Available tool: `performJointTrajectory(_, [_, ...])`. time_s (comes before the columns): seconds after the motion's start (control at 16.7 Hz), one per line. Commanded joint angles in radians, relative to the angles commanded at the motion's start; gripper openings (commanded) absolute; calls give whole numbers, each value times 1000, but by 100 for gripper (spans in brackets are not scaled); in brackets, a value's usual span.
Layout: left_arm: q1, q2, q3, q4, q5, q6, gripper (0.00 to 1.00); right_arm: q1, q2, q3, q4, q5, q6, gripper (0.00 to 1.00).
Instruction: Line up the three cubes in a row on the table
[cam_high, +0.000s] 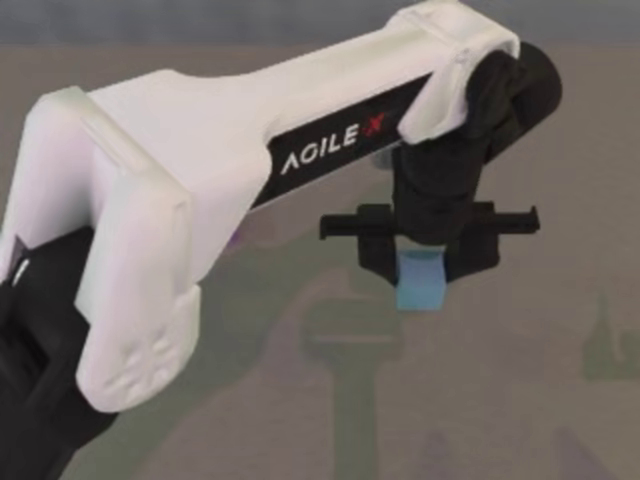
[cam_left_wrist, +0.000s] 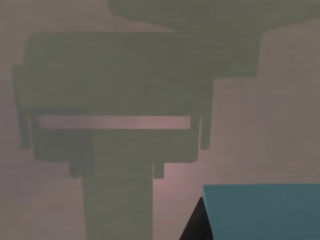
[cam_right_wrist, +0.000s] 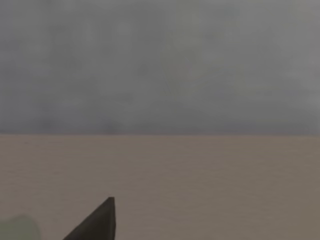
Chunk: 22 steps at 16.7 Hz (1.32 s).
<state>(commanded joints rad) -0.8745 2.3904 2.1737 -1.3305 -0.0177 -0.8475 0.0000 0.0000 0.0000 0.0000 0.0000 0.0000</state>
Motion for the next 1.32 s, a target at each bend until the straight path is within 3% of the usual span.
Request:
performJointTrajectory(0.18, [-59,32,64,-33,-1,-61,0,0,0,0,0,0,0,100])
performJointTrajectory(0.48, [-57,29,60,-28,-1,-60,0,0,0,0,0,0,0,100])
performJointTrajectory(0.96, [-61,49,-167,217,-1,-63,0,0,0,0,0,0,0,100])
performJointTrajectory(1.26, [-62,52,-179,229,-1,-64,0,0,0,0,0,0,0,100])
performJointTrajectory(1.32, [-62,52,-179,229,-1,-64,8,0,0,0,0,0,0,100])
